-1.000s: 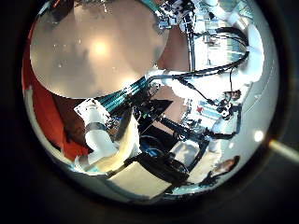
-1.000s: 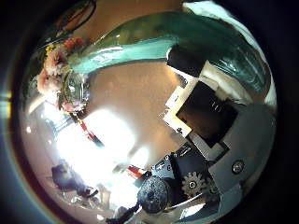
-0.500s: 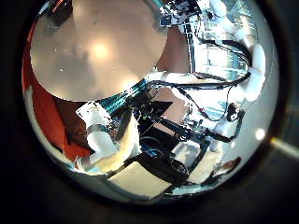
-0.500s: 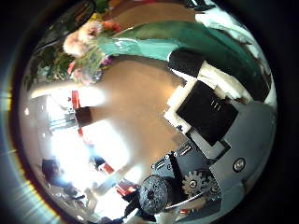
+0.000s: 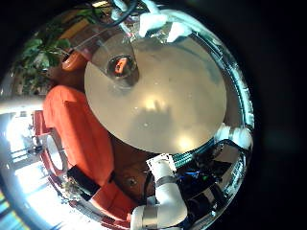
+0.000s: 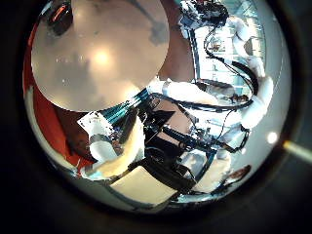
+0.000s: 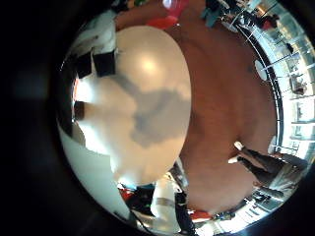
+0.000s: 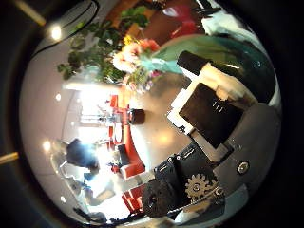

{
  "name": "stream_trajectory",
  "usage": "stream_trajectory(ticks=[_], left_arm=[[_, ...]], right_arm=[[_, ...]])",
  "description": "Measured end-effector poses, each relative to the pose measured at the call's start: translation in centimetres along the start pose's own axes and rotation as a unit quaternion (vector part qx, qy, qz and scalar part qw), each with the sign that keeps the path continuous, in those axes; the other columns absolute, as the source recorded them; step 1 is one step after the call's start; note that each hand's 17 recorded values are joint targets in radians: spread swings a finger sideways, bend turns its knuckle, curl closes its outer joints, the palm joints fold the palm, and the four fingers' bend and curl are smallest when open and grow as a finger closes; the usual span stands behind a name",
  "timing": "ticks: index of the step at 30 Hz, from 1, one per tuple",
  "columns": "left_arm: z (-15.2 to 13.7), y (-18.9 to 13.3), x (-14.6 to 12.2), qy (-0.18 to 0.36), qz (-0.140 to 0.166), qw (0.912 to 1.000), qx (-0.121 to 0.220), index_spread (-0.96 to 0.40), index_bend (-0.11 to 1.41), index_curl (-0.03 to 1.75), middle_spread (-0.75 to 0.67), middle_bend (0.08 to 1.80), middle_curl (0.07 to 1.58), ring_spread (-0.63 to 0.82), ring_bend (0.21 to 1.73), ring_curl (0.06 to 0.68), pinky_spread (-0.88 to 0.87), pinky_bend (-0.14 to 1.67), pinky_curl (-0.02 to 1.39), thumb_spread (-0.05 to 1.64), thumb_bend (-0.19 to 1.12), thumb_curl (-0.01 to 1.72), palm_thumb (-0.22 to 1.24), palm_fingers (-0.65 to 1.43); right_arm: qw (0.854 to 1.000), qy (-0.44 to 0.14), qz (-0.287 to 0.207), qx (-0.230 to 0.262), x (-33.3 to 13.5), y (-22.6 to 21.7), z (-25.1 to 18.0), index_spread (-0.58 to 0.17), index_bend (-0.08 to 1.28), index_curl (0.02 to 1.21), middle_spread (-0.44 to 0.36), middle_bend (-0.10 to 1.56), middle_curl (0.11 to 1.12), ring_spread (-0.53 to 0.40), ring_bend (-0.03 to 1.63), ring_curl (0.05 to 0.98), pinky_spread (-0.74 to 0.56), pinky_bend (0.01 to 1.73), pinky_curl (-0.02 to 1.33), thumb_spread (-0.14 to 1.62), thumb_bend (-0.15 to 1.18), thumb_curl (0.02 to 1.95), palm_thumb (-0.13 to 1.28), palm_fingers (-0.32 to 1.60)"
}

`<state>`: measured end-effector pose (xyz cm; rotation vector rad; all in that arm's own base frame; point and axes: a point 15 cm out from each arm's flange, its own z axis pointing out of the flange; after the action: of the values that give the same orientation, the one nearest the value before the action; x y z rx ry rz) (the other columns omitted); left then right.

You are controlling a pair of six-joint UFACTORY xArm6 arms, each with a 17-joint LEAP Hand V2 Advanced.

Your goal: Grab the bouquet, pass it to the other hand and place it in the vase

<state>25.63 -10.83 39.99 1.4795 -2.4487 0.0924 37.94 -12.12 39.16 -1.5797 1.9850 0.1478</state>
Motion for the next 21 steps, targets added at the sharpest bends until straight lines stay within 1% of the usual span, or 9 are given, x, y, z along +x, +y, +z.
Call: stream_trajectory(ticks=[4, 8, 10, 13, 15, 17, 19, 20, 21], left_arm=[[-0.8, -0.1, -0.5, 0.009, -0.015, 0.9998, 0.013, 0.10, 0.17, 0.32, 0.42, 0.20, 0.32, 0.56, 0.42, 0.222, 0.52, 0.20, 0.32, 1.09, -0.02, 0.34, 0.40, 0.08], [-0.7, -0.2, 0.3, 0.024, -0.012, 0.9996, 0.012, 0.11, 0.17, 0.32, 0.41, 0.19, 0.32, 0.55, 0.42, 0.222, 0.52, 0.20, 0.32, 1.09, -0.02, 0.34, 0.40, 0.10], [-0.8, 0.0, 0.5, 0.027, -0.013, 0.9995, 0.011, 0.11, 0.17, 0.32, 0.40, 0.19, 0.33, 0.55, 0.42, 0.222, 0.51, 0.20, 0.32, 1.09, -0.02, 0.33, 0.40, 0.10], [-0.8, 0.2, 0.8, 0.029, -0.013, 0.9995, 0.009, 0.11, 0.17, 0.32, 0.40, 0.19, 0.33, 0.55, 0.42, 0.222, 0.51, 0.20, 0.32, 1.10, -0.02, 0.33, 0.40, 0.10], [-0.8, 0.4, 0.8, 0.028, -0.012, 0.9995, 0.010, 0.11, 0.17, 0.32, 0.40, 0.19, 0.33, 0.55, 0.42, 0.222, 0.51, 0.20, 0.32, 1.10, -0.02, 0.33, 0.40, 0.10], [-0.6, 0.6, 0.9, 0.029, -0.012, 0.9995, 0.008, 0.11, 0.17, 0.32, 0.40, 0.19, 0.33, 0.55, 0.42, 0.222, 0.51, 0.20, 0.32, 1.10, -0.02, 0.33, 0.40, 0.10], [-0.2, 0.8, 1.0, 0.031, -0.013, 0.9994, 0.004, 0.11, 0.17, 0.32, 0.40, 0.19, 0.33, 0.55, 0.42, 0.221, 0.51, 0.20, 0.32, 1.10, -0.02, 0.33, 0.40, 0.10], [-0.1, 0.8, 1.0, 0.032, -0.012, 0.9994, 0.004, 0.11, 0.17, 0.32, 0.40, 0.19, 0.33, 0.55, 0.42, 0.221, 0.51, 0.20, 0.32, 1.10, -0.02, 0.33, 0.40, 0.10], [-0.1, 0.9, 1.0, 0.032, -0.011, 0.9994, 0.003, 0.11, 0.17, 0.32, 0.40, 0.19, 0.33, 0.55, 0.42, 0.221, 0.51, 0.20, 0.32, 1.10, -0.02, 0.33, 0.40, 0.10]], right_arm=[[0.997, -0.065, 0.002, 0.029, -2.0, -0.3, -2.3, -0.209, 1.19, 0.85, -0.111, 1.36, 0.77, -0.194, 1.43, 0.716, -0.18, 1.32, 0.76, 0.85, 0.07, 1.01, 1.16, 1.15], [0.990, -0.129, 0.010, 0.048, -3.9, -0.3, -4.2, -0.203, 1.20, 0.84, -0.109, 1.37, 0.76, -0.192, 1.44, 0.716, -0.18, 1.30, 0.79, 0.84, 0.06, 1.06, 1.15, 1.15], [0.989, -0.141, 0.015, 0.045, -4.0, 0.0, -4.9, -0.201, 1.21, 0.84, -0.109, 1.37, 0.76, -0.193, 1.43, 0.716, -0.19, 1.30, 0.80, 0.85, 0.05, 1.07, 1.13, 1.15], [0.992, -0.124, 0.022, 0.030, -2.8, 0.5, -4.5, -0.203, 1.21, 0.83, -0.112, 1.37, 0.76, -0.197, 1.43, 0.718, -0.19, 1.30, 0.81, 0.86, -0.04, 1.05, 1.00, 1.13], [0.995, -0.097, 0.032, 0.015, -1.0, 1.1, -3.8, -0.205, 1.20, 0.82, -0.116, 1.36, 0.75, -0.198, 1.41, 0.711, -0.20, 1.28, 0.81, 0.88, -0.05, 1.02, 0.93, 1.11], [0.997, -0.065, 0.045, 0.000, 1.1, 1.5, -3.0, -0.226, 1.07, 0.79, -0.120, 1.28, 0.71, -0.203, 1.37, 0.675, -0.27, 1.20, 0.76, 0.92, -0.07, 0.93, 0.83, 1.02], [0.997, -0.036, 0.055, -0.035, 2.8, 2.6, -1.8, -0.247, 0.96, 0.76, -0.130, 1.21, 0.69, -0.209, 1.34, 0.655, -0.34, 1.17, 0.73, 0.96, -0.05, 0.87, 0.78, 0.93], [0.997, -0.018, 0.057, -0.053, 3.7, 3.2, -1.3, -0.256, 0.88, 0.75, -0.135, 1.17, 0.68, -0.214, 1.32, 0.646, -0.36, 1.17, 0.72, 0.97, -0.05, 0.84, 0.76, 0.82], [0.996, 0.002, 0.060, -0.071, 4.6, 3.8, -0.9, -0.262, 0.83, 0.74, -0.137, 1.17, 0.68, -0.216, 1.33, 0.648, -0.37, 1.17, 0.72, 0.97, -0.05, 0.83, 0.75, 0.80]])
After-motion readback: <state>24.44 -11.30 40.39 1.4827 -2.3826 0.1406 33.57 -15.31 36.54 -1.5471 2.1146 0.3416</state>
